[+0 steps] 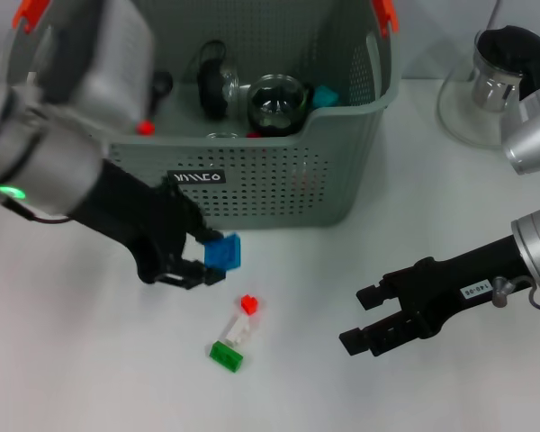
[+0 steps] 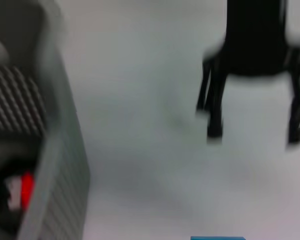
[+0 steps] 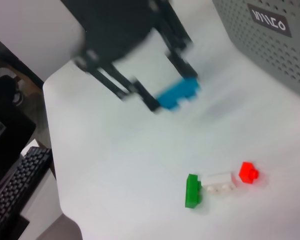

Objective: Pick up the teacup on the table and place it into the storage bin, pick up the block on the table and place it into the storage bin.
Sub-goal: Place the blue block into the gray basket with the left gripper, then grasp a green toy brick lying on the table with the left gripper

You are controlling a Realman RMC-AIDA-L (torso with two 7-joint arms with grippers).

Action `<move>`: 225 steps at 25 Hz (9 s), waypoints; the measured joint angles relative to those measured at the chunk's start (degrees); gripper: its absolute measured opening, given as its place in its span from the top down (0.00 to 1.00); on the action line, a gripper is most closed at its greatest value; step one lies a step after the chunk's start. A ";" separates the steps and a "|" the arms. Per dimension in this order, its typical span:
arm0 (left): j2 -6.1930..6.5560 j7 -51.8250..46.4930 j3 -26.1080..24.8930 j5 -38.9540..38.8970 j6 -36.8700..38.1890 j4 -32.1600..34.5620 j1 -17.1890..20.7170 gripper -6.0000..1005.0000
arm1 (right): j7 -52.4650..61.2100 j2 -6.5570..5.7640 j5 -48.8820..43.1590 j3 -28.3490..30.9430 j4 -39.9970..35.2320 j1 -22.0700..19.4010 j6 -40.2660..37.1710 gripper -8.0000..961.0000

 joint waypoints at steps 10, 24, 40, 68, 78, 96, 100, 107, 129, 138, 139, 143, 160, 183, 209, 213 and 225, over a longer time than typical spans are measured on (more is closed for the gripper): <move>6.61 -7.60 -20.56 -23.37 6.76 0.01 -1.82 0.59 | -0.07 -0.32 -0.03 -0.10 -0.01 0.24 -1.37 0.03; 12.05 -14.60 -19.02 -22.50 -19.50 -17.78 -11.61 0.57 | -0.18 -0.88 -0.04 -0.09 -0.08 0.66 -1.88 0.03; 8.75 -15.94 -8.19 -21.11 -30.65 -20.47 -13.48 0.52 | -0.26 -1.11 -1.28 -0.09 0.00 0.67 -1.47 0.03; 0.25 -9.24 1.11 -16.68 0.74 16.00 9.21 0.07 | -0.78 -0.55 -1.34 0.72 1.66 2.33 0.94 0.03; -0.67 -14.54 13.41 -4.39 -1.60 14.61 11.95 0.07 | -0.39 -0.29 -1.36 0.81 2.70 3.34 2.07 0.03; -0.85 -26.41 28.70 3.76 -10.77 4.65 10.24 0.08 | -0.01 -0.20 -1.10 1.47 2.90 3.48 2.82 0.03; -0.85 -31.62 31.03 4.75 -11.92 4.13 9.34 0.08 | 0.00 -0.20 -1.07 1.49 2.90 3.48 2.94 0.03; -0.84 -41.30 32.65 6.66 -13.20 3.77 8.57 0.08 | -0.04 -0.22 -1.15 1.49 2.89 3.48 2.95 0.03; -0.85 -63.12 36.50 7.00 -13.55 2.77 7.69 0.10 | -7.41 -0.99 -1.44 0.75 2.36 5.04 1.05 0.03; -0.85 -65.18 36.58 8.26 -16.21 1.69 7.49 0.10 | -9.30 -1.00 -1.58 0.77 2.36 5.77 0.99 0.03; -0.85 -65.23 36.69 8.66 -16.48 1.50 7.49 0.10 | -9.50 -0.99 -1.59 0.80 2.37 5.77 1.01 0.03; -0.85 -65.40 37.42 9.61 -17.45 0.26 7.20 0.11 | -9.79 -0.96 -1.61 0.87 2.52 5.77 1.20 0.03; -0.94 -65.62 39.75 9.95 -19.24 -1.10 6.87 0.12 | -10.06 -0.82 -1.61 1.23 2.53 5.86 1.48 0.03; -0.94 -65.68 43.13 11.53 -20.64 -2.53 6.42 0.13 | -10.17 -0.92 -1.60 1.32 2.52 5.86 1.48 0.03; -0.94 -67.04 44.21 11.16 -20.61 -2.61 5.61 0.37 | -10.11 -0.90 -1.60 1.40 2.52 5.85 1.86 0.03; -0.94 -67.18 44.96 11.27 -20.58 -2.51 5.44 0.36 | -10.11 -0.90 -1.60 1.40 2.60 5.85 1.90 0.03; -0.94 -66.93 45.31 11.47 -20.25 -2.24 5.17 0.59 | -10.11 -0.98 -1.60 1.49 2.60 5.85 1.92 0.03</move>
